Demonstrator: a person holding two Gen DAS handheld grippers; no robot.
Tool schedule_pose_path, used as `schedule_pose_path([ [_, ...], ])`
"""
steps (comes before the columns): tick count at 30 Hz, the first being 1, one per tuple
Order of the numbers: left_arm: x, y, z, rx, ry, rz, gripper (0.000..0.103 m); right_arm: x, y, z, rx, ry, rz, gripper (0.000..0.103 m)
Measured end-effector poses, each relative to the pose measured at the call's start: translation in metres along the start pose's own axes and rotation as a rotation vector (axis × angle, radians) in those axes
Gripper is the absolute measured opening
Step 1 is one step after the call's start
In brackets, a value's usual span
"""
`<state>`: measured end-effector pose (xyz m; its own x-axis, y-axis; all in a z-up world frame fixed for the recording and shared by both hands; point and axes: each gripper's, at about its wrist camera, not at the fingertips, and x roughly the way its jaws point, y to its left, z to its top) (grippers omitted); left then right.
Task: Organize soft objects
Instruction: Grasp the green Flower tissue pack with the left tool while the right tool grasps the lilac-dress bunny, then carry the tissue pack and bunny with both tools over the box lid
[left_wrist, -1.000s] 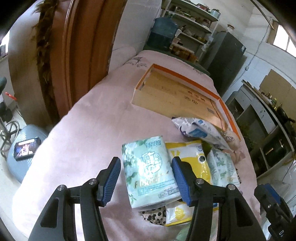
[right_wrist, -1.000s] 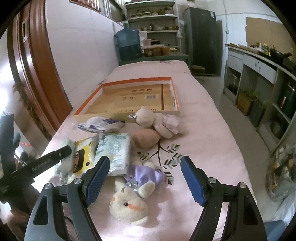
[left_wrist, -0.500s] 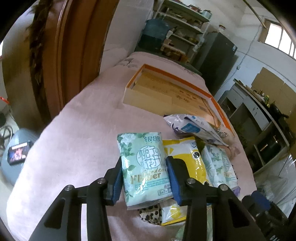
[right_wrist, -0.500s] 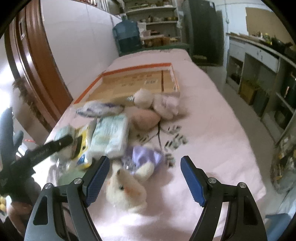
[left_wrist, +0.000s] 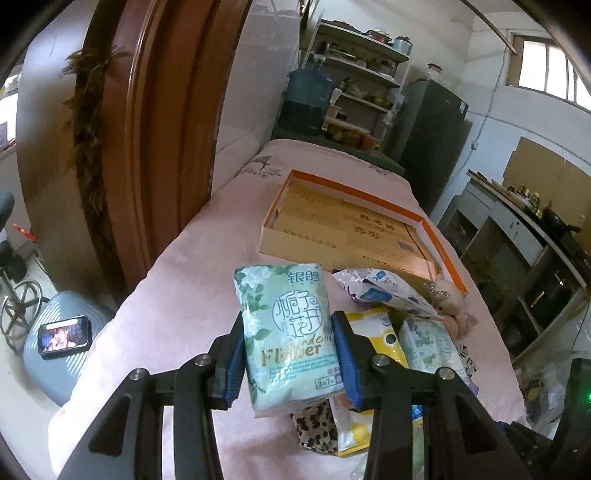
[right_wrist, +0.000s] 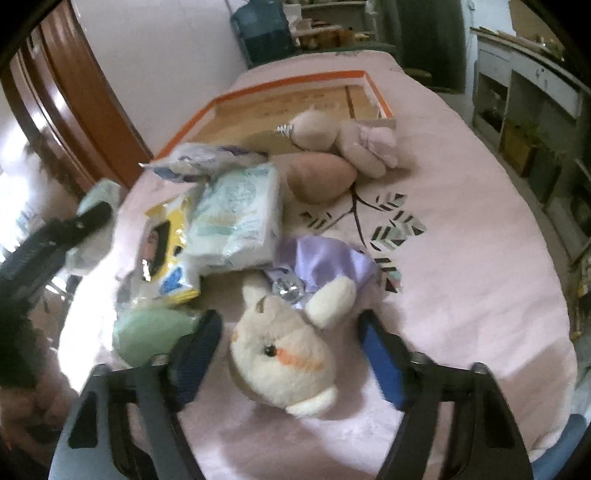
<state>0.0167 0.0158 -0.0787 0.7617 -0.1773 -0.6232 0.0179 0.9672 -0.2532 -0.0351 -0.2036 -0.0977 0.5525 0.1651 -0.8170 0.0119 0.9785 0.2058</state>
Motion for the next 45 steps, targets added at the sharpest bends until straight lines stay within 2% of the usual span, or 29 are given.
schedule_pose_path([
  [8, -0.006, -0.004, 0.001, 0.028, -0.004, -0.031, 0.043, -0.007, -0.003, 0.002, -0.004, -0.004, -0.002, 0.047],
  [15, -0.012, -0.01, 0.011, 0.046, -0.017, -0.074, 0.043, -0.035, -0.017, 0.014, 0.006, -0.088, -0.059, 0.047],
  [21, -0.016, -0.022, 0.023, 0.09, -0.029, -0.099, 0.043, -0.055, -0.022, 0.033, -0.004, -0.152, -0.073, 0.047],
  [28, -0.014, -0.037, 0.045, 0.157, -0.035, -0.083, 0.043, -0.066, -0.016, 0.058, -0.04, -0.204, -0.056, 0.047],
  [45, 0.023, -0.058, 0.104, 0.204, -0.023, -0.053, 0.044, -0.064, -0.001, 0.14, -0.098, -0.28, 0.005, 0.047],
])
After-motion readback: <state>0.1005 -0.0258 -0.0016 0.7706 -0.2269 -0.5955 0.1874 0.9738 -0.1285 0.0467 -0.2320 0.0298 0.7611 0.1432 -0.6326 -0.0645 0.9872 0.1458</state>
